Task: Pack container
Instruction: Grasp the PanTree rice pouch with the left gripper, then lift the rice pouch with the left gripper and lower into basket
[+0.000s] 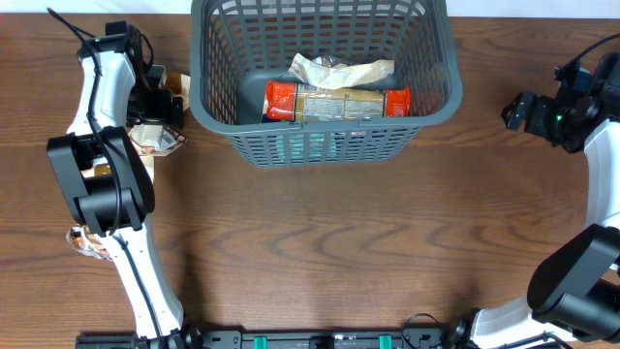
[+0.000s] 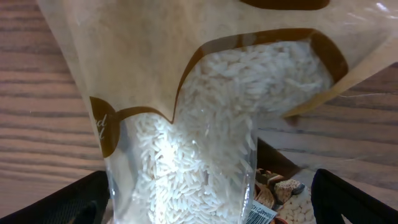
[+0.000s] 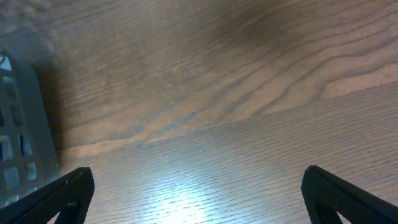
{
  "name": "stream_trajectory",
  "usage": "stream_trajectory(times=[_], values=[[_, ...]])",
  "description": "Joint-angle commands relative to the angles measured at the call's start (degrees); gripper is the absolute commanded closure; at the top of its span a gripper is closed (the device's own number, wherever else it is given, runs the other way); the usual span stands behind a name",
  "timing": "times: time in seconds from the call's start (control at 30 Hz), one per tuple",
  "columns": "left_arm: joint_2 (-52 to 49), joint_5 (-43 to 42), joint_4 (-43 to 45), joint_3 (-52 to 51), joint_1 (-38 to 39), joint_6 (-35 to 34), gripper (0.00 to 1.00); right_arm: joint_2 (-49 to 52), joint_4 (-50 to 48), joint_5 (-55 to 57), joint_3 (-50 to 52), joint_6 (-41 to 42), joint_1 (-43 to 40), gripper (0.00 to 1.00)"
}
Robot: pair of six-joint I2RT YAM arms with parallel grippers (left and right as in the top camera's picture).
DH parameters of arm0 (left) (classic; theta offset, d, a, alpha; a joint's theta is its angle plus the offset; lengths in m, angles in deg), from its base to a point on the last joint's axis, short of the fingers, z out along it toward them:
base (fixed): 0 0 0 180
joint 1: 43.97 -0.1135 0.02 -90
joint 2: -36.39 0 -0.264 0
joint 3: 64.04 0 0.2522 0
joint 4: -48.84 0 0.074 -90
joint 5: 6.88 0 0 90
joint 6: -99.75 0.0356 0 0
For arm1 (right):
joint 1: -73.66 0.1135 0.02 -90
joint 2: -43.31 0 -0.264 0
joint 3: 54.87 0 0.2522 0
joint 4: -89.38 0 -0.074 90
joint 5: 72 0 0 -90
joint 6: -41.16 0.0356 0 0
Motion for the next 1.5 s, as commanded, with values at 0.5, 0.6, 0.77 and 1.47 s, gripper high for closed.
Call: stream_trajectory(times=[0.5,0.6,0.77,1.47], values=[[-1.6,-0.2,4.2,-0.9,-0.2,1.8,0.05,-0.3,1.3,0.2,0.2,-1.6,0.8,0.01],[-1.6,-0.2,4.9,-2.4,-0.2,1.8,0.05,-0.3,1.3,0.2,0.2,-1.7,0.7,0.01],[-1.6,-0.2,6.0,-6.1,-0.2,1.8,0.05,-0.3,1.3,0.2,0.2,-2.1,0.7,0.01],[-0.7,-0.2,5.8,-6.8,-0.2,-5.1,0.74,-0.3,1.6,0.2,0.2,-2.1,0.7,0.01]])
